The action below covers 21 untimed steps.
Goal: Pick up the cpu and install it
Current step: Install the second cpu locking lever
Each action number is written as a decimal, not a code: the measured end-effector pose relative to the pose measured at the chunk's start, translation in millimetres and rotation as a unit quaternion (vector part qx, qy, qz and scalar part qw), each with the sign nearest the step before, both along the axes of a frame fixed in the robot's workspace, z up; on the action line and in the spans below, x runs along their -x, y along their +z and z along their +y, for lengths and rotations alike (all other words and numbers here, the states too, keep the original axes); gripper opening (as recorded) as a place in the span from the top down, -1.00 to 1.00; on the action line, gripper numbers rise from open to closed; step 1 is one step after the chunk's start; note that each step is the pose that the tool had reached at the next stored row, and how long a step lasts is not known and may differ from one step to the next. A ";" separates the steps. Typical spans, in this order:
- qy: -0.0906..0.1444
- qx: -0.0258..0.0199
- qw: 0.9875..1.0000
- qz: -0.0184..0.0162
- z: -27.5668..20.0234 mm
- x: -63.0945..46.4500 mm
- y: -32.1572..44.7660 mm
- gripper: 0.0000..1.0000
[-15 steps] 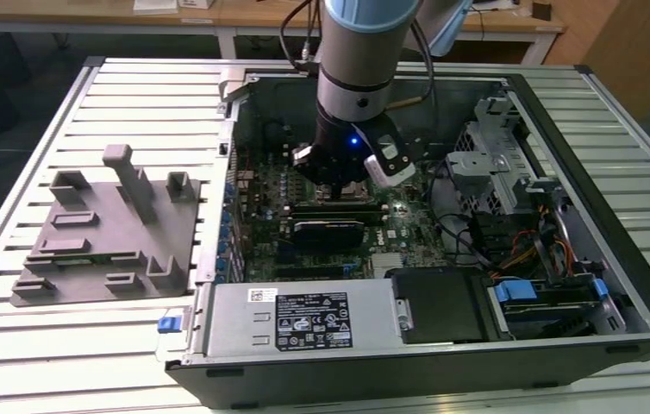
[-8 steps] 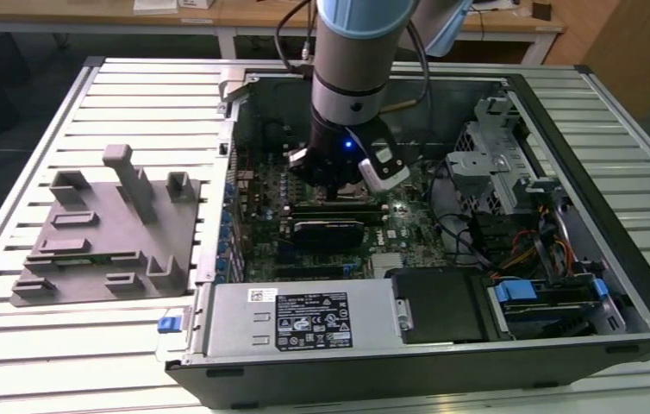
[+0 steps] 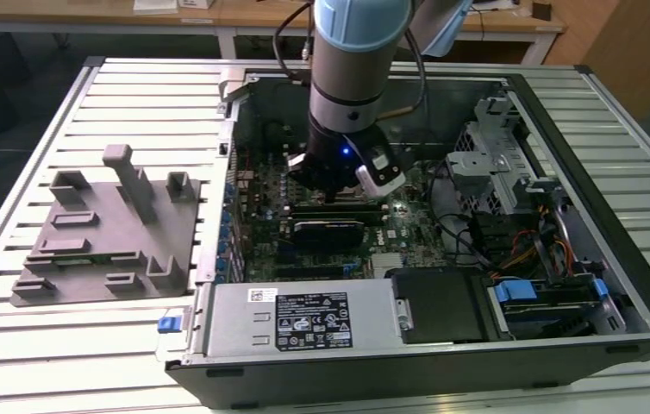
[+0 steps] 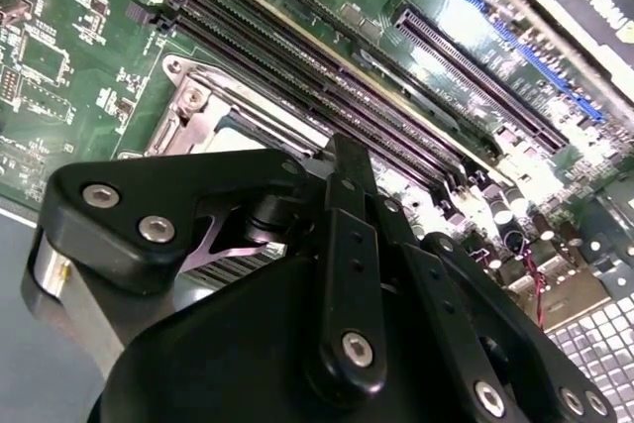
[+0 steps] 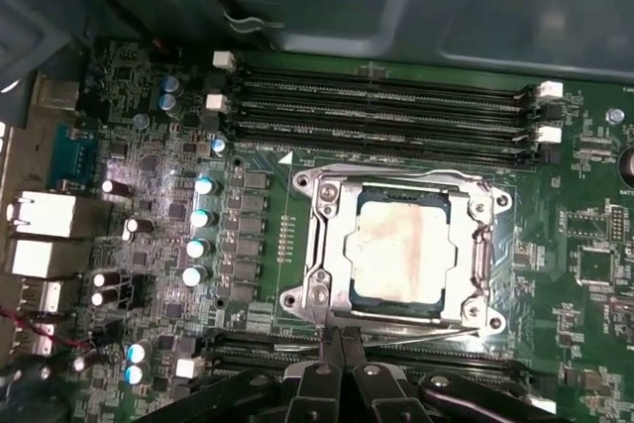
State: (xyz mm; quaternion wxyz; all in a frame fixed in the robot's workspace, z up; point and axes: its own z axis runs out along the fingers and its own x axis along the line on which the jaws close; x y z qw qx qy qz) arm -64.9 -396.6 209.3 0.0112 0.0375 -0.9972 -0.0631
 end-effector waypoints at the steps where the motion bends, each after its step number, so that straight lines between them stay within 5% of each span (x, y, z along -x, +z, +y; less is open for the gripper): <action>1: 0.000 -0.004 1.000 0.000 -0.2 0.5 -0.4 0.79; 4: 0.000 -0.014 1.000 0.000 -2.1 2.6 -1.8 0.79; 15: 0.000 -0.027 1.000 0.000 -14.7 5.9 -3.2 0.79; 21: 0.000 -0.036 0.999 0.000 -15.7 8.1 -6.2 0.79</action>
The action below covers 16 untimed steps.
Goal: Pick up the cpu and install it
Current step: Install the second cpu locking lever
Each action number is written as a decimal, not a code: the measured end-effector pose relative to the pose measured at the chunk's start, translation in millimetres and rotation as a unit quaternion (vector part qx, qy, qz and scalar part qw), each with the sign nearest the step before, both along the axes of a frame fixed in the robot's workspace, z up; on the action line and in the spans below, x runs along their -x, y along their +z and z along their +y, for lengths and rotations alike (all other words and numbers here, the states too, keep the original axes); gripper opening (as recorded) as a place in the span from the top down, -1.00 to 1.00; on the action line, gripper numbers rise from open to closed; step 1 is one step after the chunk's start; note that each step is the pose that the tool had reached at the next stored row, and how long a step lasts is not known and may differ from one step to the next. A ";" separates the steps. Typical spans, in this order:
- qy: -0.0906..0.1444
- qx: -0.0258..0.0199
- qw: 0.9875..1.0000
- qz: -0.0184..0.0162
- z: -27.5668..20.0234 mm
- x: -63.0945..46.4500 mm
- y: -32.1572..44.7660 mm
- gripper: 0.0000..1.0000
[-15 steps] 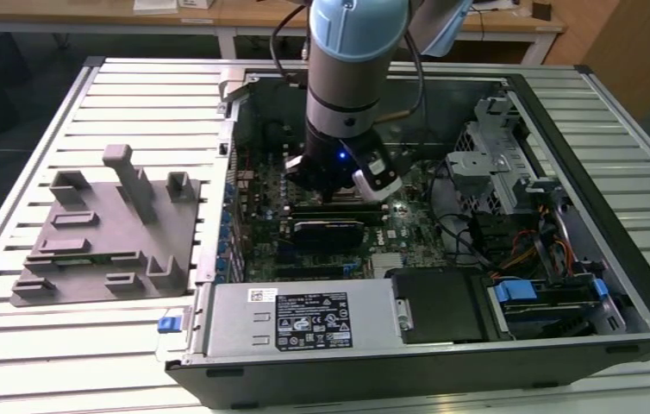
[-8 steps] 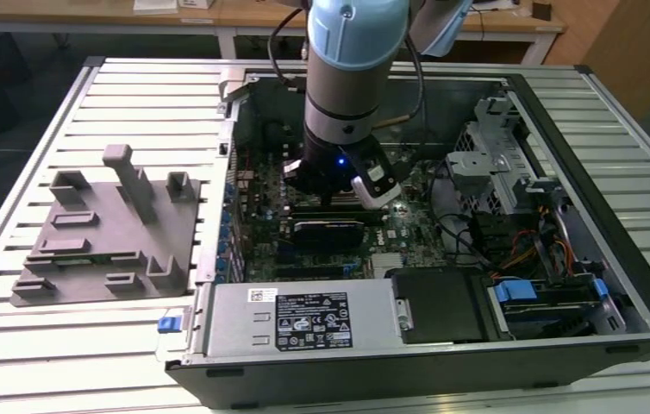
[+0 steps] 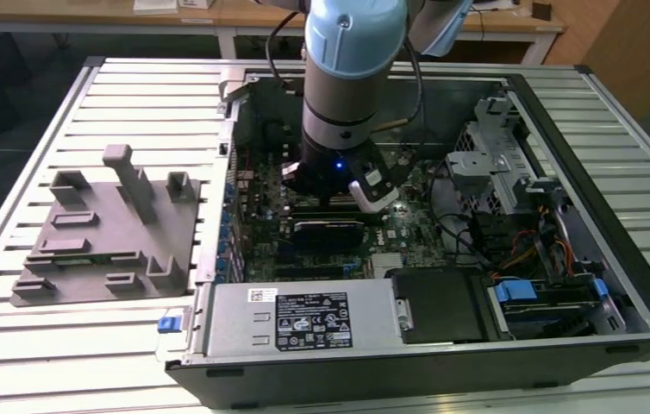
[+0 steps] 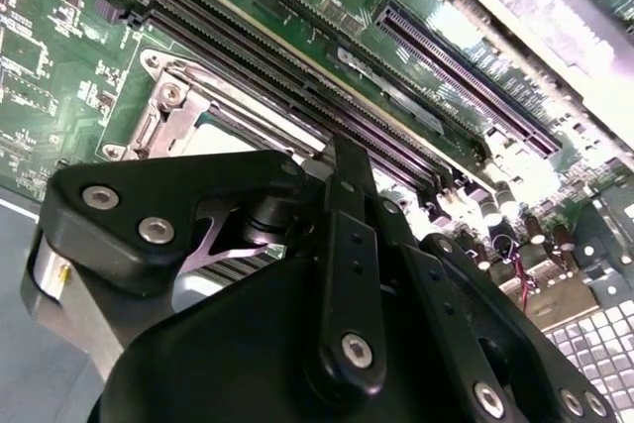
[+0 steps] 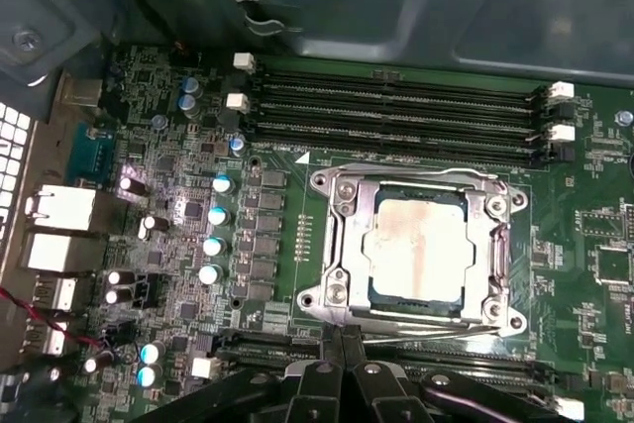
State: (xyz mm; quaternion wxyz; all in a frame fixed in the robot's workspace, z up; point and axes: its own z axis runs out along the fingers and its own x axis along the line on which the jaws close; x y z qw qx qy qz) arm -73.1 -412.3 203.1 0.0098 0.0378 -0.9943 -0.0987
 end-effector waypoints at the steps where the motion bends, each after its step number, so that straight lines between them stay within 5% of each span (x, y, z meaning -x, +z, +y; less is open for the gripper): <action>1: 0.000 -0.002 1.000 0.000 0.0 0.4 -1.0 0.79; 9: 0.000 -0.019 1.000 0.000 -0.3 2.1 -6.9 0.79; 16: 0.000 -0.022 1.000 0.000 -5.7 3.1 -7.7 0.79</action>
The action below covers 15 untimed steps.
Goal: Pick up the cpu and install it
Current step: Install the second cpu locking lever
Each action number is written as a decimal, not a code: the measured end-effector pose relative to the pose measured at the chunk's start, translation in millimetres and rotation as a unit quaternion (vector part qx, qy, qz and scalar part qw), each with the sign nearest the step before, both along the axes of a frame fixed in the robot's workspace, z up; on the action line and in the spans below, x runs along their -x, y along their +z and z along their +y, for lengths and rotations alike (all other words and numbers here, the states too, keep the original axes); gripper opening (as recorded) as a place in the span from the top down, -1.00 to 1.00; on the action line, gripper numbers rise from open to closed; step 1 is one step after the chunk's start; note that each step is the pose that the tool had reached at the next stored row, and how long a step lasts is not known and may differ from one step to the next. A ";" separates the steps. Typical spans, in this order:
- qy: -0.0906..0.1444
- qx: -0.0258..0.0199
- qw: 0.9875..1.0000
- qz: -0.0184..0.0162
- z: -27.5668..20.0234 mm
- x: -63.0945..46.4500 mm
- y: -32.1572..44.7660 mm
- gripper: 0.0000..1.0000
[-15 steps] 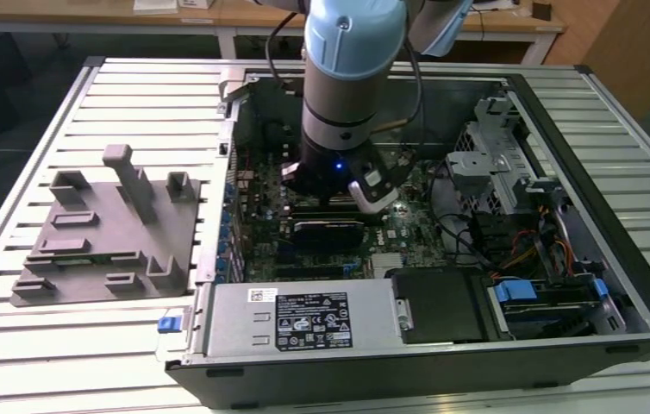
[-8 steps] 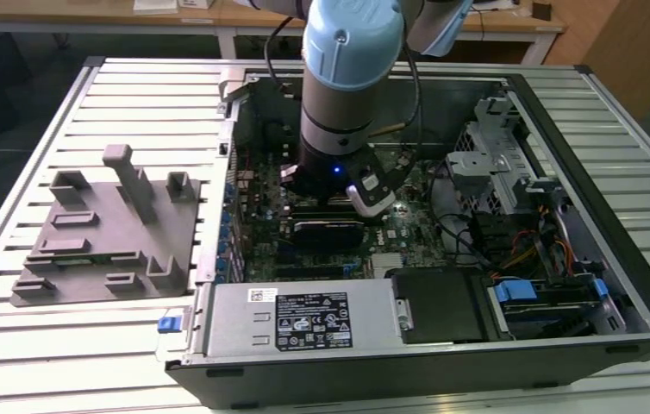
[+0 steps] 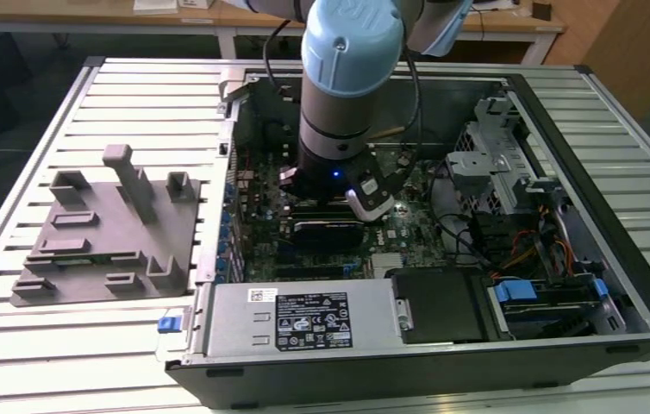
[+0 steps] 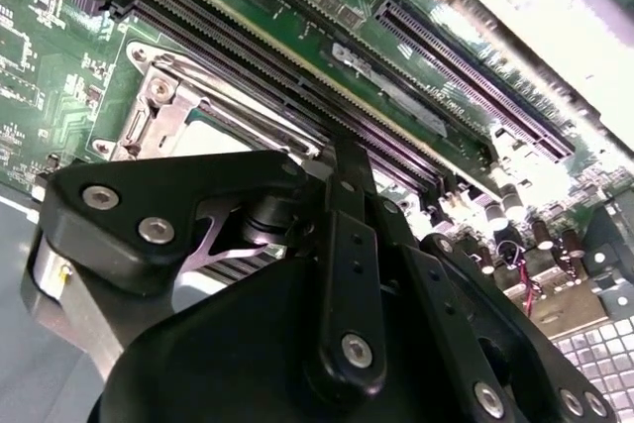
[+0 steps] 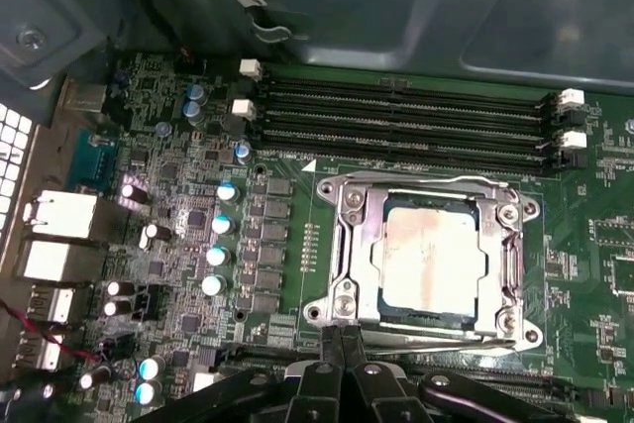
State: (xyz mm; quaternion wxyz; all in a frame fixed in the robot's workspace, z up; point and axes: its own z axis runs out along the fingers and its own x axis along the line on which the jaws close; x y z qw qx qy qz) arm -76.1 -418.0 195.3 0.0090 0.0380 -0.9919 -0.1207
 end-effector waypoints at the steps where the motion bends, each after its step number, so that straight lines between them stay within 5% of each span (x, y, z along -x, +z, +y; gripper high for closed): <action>1: 0.000 -0.001 1.000 0.000 -0.9 0.0 0.0 0.79; 8: 0.000 -0.012 1.000 0.000 -7.6 1.2 0.0 0.79; 15: 0.000 -0.027 1.000 0.000 -9.0 4.2 -1.4 0.79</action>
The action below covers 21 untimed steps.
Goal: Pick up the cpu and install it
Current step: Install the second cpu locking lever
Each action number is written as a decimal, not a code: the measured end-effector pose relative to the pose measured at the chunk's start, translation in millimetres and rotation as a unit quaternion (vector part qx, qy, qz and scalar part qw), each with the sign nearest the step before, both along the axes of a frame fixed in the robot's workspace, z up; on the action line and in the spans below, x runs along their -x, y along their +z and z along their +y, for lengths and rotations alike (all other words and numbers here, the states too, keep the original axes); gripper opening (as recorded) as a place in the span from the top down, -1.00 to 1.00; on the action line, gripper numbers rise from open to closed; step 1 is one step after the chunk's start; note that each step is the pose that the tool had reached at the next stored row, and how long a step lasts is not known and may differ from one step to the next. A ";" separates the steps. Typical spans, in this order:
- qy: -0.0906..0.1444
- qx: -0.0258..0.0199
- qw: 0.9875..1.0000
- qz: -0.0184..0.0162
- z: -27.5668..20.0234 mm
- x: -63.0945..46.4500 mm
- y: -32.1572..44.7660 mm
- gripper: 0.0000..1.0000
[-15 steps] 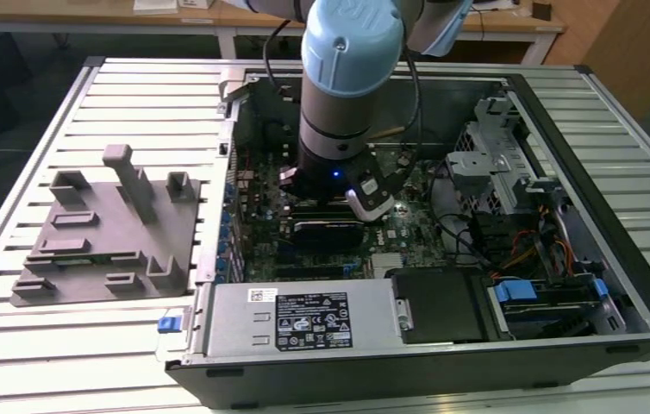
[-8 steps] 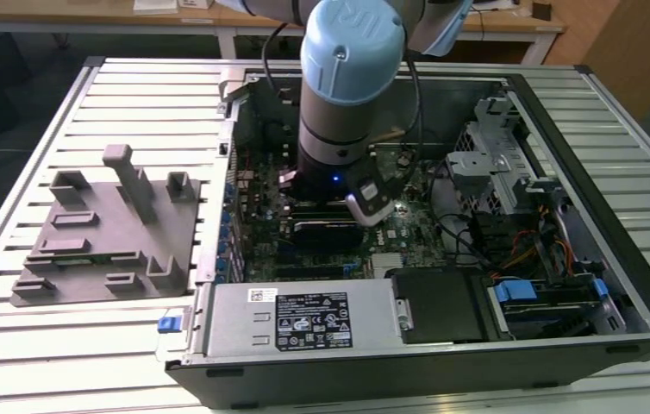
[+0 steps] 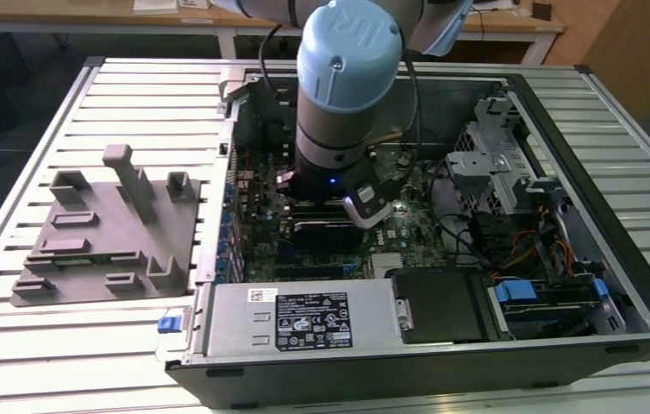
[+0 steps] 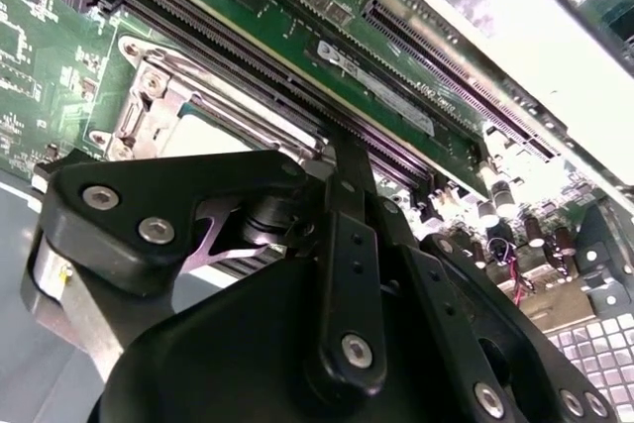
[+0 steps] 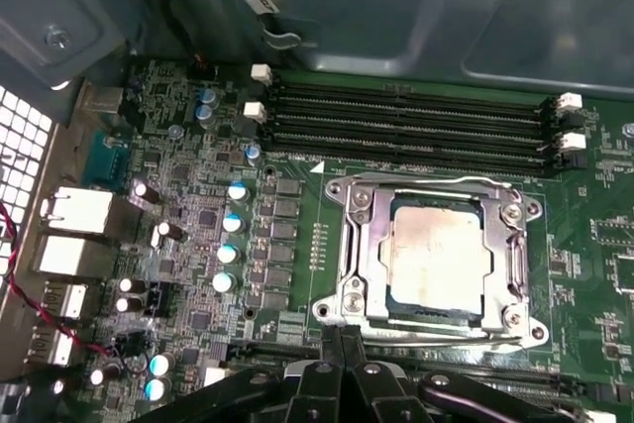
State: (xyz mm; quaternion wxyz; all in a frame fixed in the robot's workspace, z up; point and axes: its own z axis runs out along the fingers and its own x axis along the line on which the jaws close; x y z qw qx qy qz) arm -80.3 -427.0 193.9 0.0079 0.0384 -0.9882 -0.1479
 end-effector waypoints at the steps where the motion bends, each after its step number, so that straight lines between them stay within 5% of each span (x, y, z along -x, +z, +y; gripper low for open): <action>1: 0.000 -0.002 1.000 0.000 0.0 0.3 -0.5 0.79; 9: 0.000 -0.012 1.000 0.000 -0.2 1.7 -3.7 0.79; 21: 0.000 -0.020 1.000 0.000 -3.2 2.6 -4.7 0.79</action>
